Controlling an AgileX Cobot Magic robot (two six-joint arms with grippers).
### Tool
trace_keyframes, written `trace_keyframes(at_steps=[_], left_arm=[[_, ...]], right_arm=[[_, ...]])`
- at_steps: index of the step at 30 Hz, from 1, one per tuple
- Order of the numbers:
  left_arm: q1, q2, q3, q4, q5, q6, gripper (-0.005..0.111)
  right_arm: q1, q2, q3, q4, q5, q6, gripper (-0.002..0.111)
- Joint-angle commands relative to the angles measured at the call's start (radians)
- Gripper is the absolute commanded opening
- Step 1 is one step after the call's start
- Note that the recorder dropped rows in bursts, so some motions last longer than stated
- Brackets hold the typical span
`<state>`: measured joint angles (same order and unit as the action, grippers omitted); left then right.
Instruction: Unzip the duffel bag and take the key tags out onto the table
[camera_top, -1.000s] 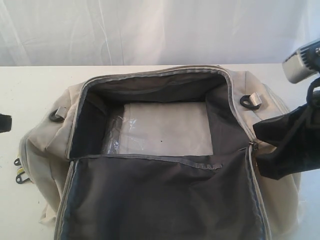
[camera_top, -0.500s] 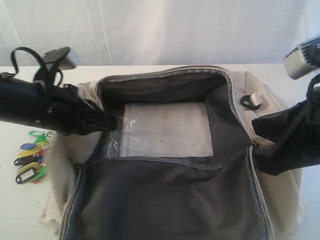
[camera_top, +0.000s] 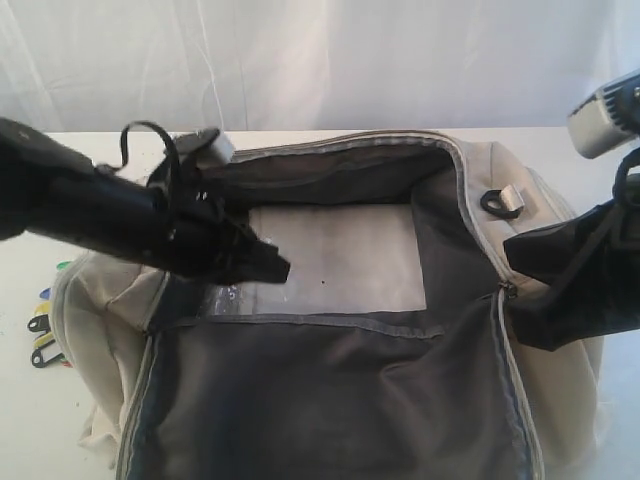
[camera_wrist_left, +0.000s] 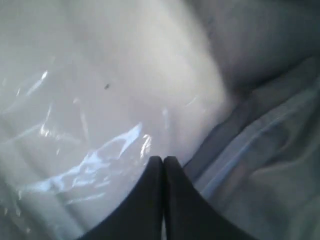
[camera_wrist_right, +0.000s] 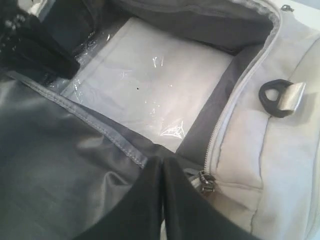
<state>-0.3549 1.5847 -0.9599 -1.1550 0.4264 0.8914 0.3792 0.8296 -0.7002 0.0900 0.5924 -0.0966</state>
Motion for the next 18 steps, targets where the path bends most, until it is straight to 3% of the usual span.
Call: trace_keyframes(at_steps=[1,4,8,13,18], left_arm=[[-0.007,-0.163,-0.072,0.064,0.061,-0.056,0.000],[-0.007,-0.308,-0.080,0.304,0.062,-0.253,0.000],[-0.007,-0.540,-0.060,0.685,0.167,-0.604,0.000],[-0.007,-0.880,0.027,0.832,0.278,-0.811,0.000],[-0.007,-1.266,0.158,0.903,0.284,-0.891,0.000]], right_arm=[[0.004,0.001,0.004,-0.002,-0.014,0.000,0.000],[0.004,0.001,0.004,-0.004,-0.014,0.000,0.000],[0.004,-0.001,0.004,0.000,-0.014,0.000,0.000],[0.004,-0.042,0.006,0.004,-0.014,0.031,0.000],[0.009,-0.149,0.078,0.013,-0.058,0.171,0.000]])
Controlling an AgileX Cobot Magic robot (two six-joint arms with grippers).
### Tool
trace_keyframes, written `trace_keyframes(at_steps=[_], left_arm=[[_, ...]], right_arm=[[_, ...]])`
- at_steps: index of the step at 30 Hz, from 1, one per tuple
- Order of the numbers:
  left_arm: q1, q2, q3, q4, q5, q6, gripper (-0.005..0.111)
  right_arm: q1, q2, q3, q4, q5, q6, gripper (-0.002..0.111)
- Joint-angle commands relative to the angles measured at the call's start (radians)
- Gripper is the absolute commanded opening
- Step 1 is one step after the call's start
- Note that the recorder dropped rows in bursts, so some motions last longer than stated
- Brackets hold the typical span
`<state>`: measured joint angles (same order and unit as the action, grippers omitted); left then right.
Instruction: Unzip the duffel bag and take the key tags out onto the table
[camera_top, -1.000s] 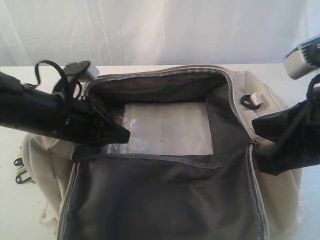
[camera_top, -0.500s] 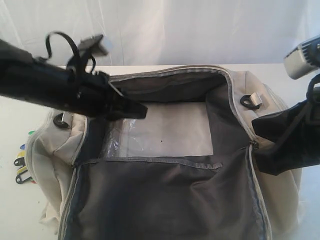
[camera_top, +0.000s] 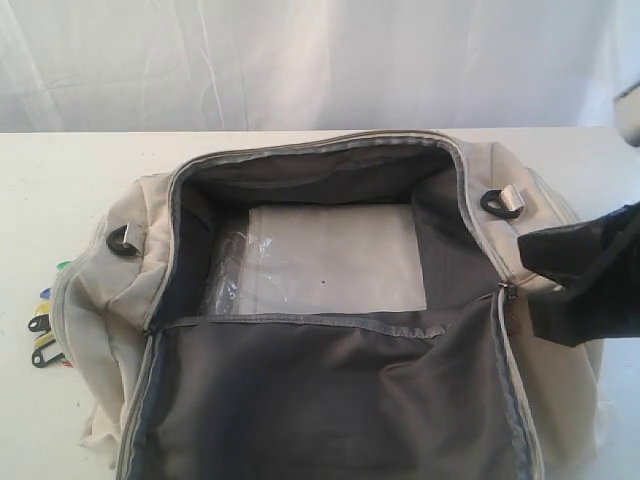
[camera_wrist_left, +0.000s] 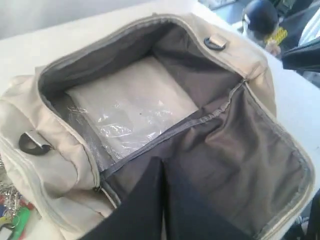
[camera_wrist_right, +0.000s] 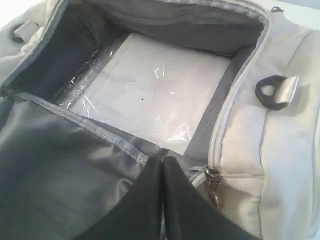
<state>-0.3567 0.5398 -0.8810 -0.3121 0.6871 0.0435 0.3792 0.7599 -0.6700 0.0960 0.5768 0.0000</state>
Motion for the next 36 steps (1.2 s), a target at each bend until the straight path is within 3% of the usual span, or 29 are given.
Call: trace_keyframes(at_steps=[1,3,6,8,22,24,28,36], left_arm=[[-0.005,-0.313,0.119,0.132,0.023,-0.058,0.000],[-0.005,-0.396,0.207,0.225,-0.022,-0.170,0.000],[-0.005,-0.399,0.367,0.225,-0.181,-0.148,0.000],[-0.005,-0.395,0.440,0.225,-0.210,-0.143,0.000],[-0.005,-0.395,0.476,0.225,-0.195,-0.141,0.000],[0.033,-0.422,0.475,0.221,-0.195,-0.141,0.000],[0.194,-0.538,0.496,0.221,-0.203,-0.141,0.000],[0.335,-0.540,0.509,0.218,-0.201,-0.141,0.000]], right_arm=[[0.009,-0.137,0.068,-0.002,-0.101,0.075,0.000],[0.009,-0.183,0.094,-0.073,-0.198,0.075,0.000],[0.009,-0.185,0.102,-0.087,-0.252,0.075,0.000],[0.009,-0.185,0.102,-0.087,-0.246,0.075,0.000],[0.009,-0.185,0.102,-0.089,-0.241,0.075,0.000],[0.009,-0.185,0.102,-0.089,-0.241,0.075,0.000],[0.009,-0.185,0.102,-0.089,-0.241,0.075,0.000],[0.009,-0.191,0.102,-0.089,-0.234,0.075,0.000]])
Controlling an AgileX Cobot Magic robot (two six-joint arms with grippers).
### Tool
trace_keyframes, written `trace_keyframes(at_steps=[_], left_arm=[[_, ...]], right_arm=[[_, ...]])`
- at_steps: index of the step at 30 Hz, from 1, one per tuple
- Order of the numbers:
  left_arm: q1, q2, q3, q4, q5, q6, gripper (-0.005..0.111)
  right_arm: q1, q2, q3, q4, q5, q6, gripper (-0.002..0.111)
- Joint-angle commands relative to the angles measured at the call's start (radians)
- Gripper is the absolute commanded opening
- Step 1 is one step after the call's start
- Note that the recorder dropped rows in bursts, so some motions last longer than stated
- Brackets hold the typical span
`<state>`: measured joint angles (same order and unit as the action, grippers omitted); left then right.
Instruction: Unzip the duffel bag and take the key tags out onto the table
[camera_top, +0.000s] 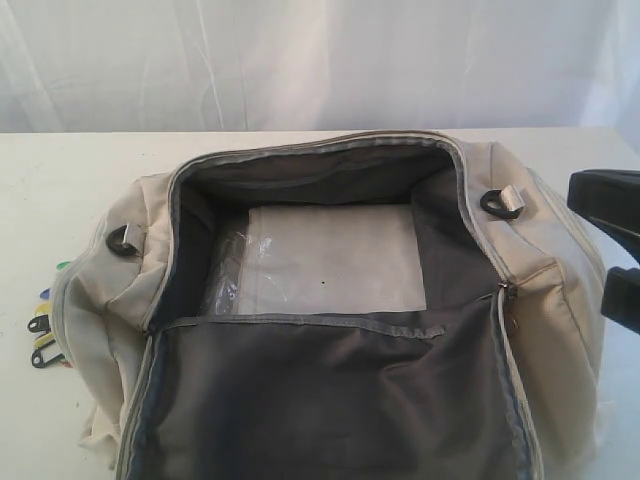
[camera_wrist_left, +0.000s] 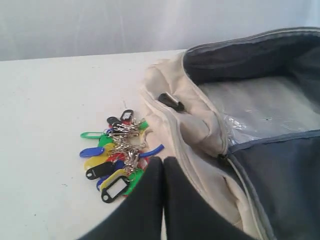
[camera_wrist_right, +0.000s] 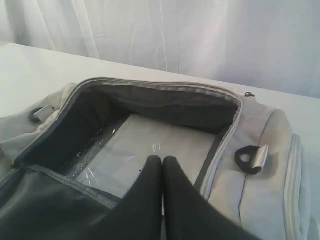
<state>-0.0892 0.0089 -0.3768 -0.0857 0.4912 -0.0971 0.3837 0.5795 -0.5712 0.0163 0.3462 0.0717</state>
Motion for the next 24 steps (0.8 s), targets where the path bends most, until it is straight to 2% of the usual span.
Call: trace_keyframes(at_steps=[1,5,16,20,24], left_arm=[[0.088,-0.009,0.005,-0.009,-0.005,0.000,0.000],[0.123,-0.009,0.005,-0.009,-0.006,0.000,0.000],[0.123,-0.009,0.008,-0.011,-0.010,0.000,0.000],[0.123,-0.009,0.088,-0.009,-0.090,0.000,0.000],[0.123,-0.009,0.245,-0.005,-0.238,0.000,0.000]], right_arm=[[0.005,-0.011,0.003,-0.010,-0.004,0.004,0.000],[0.005,-0.011,0.003,-0.010,-0.004,0.004,0.000],[0.005,-0.011,0.003,-0.010,-0.004,0.004,0.000],[0.005,-0.011,0.003,-0.010,-0.004,0.004,0.000],[0.005,-0.011,0.003,-0.010,-0.004,0.004,0.000]])
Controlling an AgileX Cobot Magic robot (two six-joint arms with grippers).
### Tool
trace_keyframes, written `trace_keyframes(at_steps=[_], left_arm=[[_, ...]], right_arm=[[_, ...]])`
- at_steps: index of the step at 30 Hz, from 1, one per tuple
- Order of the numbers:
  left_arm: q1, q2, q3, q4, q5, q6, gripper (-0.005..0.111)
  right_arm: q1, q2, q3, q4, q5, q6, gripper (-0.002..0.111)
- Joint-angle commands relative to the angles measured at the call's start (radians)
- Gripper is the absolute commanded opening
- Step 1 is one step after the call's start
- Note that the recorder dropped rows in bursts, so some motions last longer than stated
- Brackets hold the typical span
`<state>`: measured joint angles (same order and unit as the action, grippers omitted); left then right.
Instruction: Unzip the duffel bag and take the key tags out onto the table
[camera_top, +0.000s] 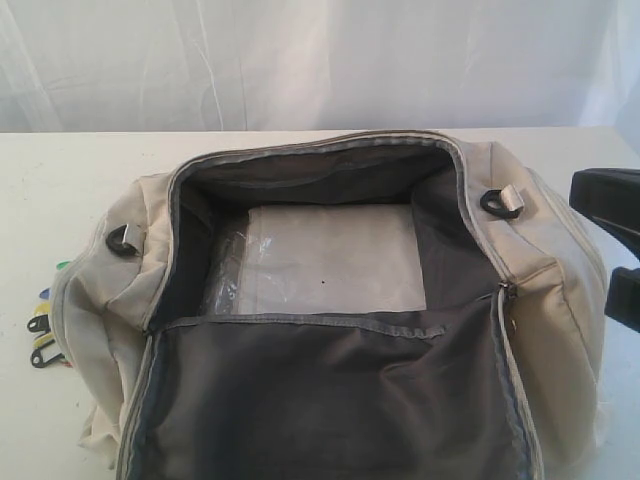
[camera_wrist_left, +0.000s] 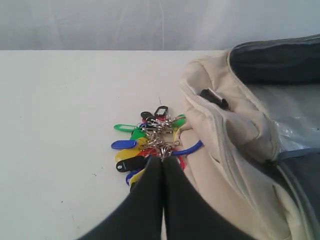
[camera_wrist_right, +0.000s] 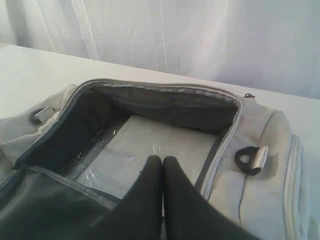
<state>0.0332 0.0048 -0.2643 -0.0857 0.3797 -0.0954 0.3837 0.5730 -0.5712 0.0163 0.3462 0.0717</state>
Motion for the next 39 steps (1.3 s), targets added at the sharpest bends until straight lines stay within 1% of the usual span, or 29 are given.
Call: trace_keyframes(at_steps=[1,3,5,19,21,26,39], left_arm=[[0.001,-0.005,0.164,-0.002,-0.143,-0.002,0.000],[0.001,-0.005,0.233,-0.002,-0.148,-0.002,0.000],[0.001,-0.005,0.264,-0.002,-0.124,-0.002,0.000],[0.001,-0.005,0.264,-0.003,-0.130,0.012,0.000],[0.001,-0.005,0.264,-0.003,-0.130,0.038,0.000],[0.001,-0.005,0.264,-0.003,-0.130,0.168,0.000],[0.008,-0.005,0.264,-0.003,-0.169,0.170,0.000]], right_arm=[[0.005,-0.005,0.003,-0.010,-0.004,0.004,0.000],[0.005,-0.005,0.003,-0.010,-0.004,0.004,0.000],[0.005,-0.005,0.003,-0.010,-0.004,0.004,0.000],[0.005,-0.005,0.003,-0.010,-0.004,0.004,0.000],[0.005,-0.005,0.003,-0.010,-0.004,0.004,0.000],[0.005,-0.005,0.003,-0.010,-0.004,0.004,0.000],[0.005,-0.005,0.003,-0.010,-0.004,0.004,0.000]])
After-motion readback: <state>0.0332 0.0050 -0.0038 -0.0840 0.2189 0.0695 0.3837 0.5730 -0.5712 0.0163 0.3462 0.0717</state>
